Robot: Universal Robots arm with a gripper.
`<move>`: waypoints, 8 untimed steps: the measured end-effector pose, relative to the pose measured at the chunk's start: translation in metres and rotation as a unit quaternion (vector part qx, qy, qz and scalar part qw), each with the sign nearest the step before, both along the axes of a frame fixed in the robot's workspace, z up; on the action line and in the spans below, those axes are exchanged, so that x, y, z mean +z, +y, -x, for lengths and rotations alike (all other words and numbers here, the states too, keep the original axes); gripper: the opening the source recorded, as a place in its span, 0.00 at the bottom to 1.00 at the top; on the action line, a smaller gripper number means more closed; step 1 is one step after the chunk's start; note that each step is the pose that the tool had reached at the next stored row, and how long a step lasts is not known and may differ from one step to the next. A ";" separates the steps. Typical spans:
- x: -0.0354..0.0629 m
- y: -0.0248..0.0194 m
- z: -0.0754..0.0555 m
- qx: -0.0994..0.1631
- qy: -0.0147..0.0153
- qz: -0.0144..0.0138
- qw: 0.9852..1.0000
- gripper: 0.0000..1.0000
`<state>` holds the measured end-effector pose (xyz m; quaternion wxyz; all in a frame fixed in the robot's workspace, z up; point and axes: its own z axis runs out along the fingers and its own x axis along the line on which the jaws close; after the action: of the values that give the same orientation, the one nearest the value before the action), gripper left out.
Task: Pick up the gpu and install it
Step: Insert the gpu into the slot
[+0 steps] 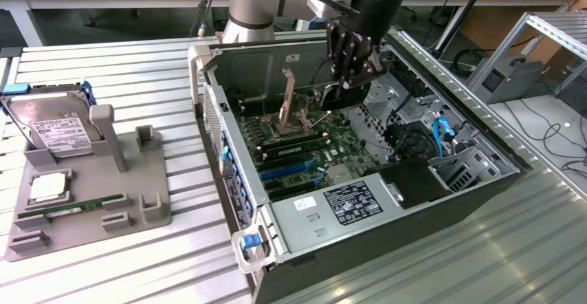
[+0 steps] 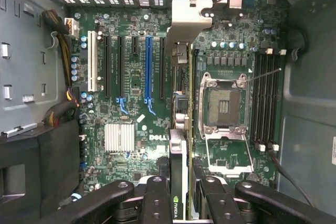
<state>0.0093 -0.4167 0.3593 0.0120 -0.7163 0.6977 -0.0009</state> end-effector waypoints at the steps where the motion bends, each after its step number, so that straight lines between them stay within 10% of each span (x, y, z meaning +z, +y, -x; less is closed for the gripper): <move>1: -0.0004 -0.0001 0.000 0.000 0.000 0.000 1.000 0.27; 8: -0.0032 -0.0006 0.000 0.000 0.000 0.000 1.000 0.27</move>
<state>0.0093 -0.4173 0.3561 0.0120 -0.7163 0.6977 -0.0009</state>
